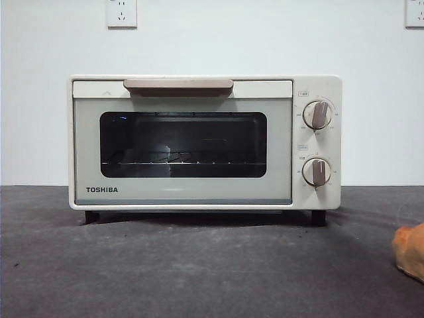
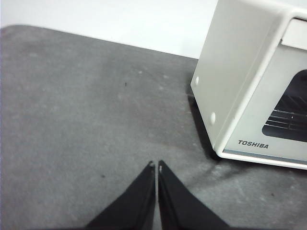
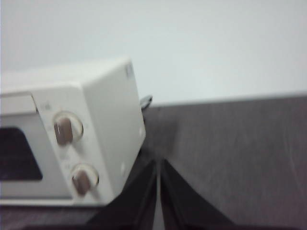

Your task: The left arm flap open the oven, the right arm pick bread and place it into oven, the left arm flap close the oven

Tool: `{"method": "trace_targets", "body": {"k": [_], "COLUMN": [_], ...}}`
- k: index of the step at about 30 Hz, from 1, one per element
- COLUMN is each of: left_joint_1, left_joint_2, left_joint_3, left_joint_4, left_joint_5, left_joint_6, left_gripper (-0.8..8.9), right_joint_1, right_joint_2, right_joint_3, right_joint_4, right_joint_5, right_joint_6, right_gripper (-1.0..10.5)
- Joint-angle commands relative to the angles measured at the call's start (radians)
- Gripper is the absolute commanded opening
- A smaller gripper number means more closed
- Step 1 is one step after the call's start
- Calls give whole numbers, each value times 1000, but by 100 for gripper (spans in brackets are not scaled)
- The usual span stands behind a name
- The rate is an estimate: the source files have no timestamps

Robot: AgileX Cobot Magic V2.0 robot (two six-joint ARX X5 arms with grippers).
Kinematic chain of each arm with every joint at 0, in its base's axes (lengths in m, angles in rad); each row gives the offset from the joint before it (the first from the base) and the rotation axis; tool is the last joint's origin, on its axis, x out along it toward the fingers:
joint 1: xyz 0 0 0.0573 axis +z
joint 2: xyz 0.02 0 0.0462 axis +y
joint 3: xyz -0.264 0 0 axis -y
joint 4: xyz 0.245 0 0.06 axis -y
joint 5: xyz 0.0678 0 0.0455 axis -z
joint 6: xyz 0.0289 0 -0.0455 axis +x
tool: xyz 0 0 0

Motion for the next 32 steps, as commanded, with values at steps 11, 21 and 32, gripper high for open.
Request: {"method": "trace_targets", "body": {"k": [11, 21, 32], "left_joint_1": [-23, -43, -196], "left_joint_2": [210, 534, 781], "left_joint_3": [264, 597, 866], "left_joint_4": [-55, -243, -446], "left_joint_5": [61, 274, 407], "left_joint_6": [-200, -144, 26], "left_gripper": [16, 16, 16], "right_joint_1": [0, 0, 39], "right_joint_2": [232, 441, 561], "right_joint_3": [267, 562, 774], "right_joint_4": [-156, -401, -436], "right_joint_5": [-112, -273, -546], "right_joint_6": [169, 137, 151], "right_gripper": [10, 10, 10]}}
